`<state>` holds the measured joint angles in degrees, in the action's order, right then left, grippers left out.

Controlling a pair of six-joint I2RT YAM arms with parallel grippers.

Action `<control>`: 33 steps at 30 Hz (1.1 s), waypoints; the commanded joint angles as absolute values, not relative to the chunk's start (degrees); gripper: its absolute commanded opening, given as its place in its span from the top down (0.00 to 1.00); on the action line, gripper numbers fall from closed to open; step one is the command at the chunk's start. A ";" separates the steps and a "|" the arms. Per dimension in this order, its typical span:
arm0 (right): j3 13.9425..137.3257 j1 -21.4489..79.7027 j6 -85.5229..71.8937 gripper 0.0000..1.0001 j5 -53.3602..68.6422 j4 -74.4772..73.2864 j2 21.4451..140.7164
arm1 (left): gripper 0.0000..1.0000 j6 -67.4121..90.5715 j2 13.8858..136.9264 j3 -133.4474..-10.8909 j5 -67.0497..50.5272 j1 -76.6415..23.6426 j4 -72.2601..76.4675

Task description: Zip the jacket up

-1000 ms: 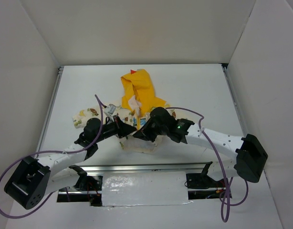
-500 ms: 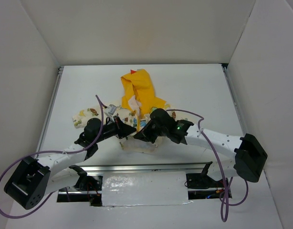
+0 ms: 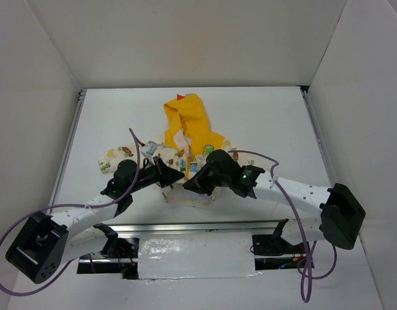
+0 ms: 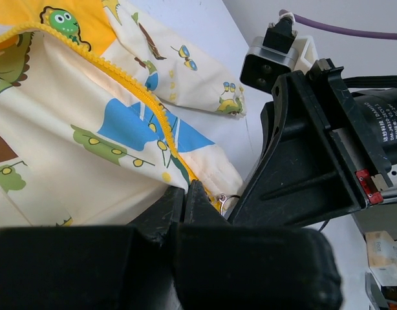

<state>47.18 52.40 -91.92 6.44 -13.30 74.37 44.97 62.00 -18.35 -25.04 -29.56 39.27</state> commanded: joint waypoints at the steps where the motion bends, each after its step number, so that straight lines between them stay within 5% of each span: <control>1: 45.18 51.77 -92.72 0.83 4.13 -10.20 71.72 | 1.00 43.68 61.17 -17.75 -26.72 -29.71 43.68; 5: 44.47 51.77 -92.90 0.91 3.87 -8.61 71.46 | 1.00 43.68 61.35 -17.75 -26.89 -29.71 43.95; 10: 44.65 51.77 -91.32 0.86 3.87 -7.92 70.84 | 1.00 43.51 61.26 -17.49 -26.81 -29.71 43.86; 14: 42.19 51.77 -89.74 1.00 4.39 -1.50 68.56 | 1.00 43.51 61.26 -17.23 -26.63 -29.71 44.12; 21: 44.03 51.77 -86.66 1.00 4.30 -2.46 67.68 | 1.00 43.16 61.17 -17.40 -26.46 -29.79 44.03; 27: 44.92 51.85 -82.89 0.67 6.07 -2.91 69.17 | 1.00 43.15 60.64 -17.67 -26.28 -29.79 43.42; 33: 39.56 51.85 -77.97 0.61 4.93 -0.18 65.93 | 1.00 43.07 60.64 -18.02 -26.37 -29.79 43.07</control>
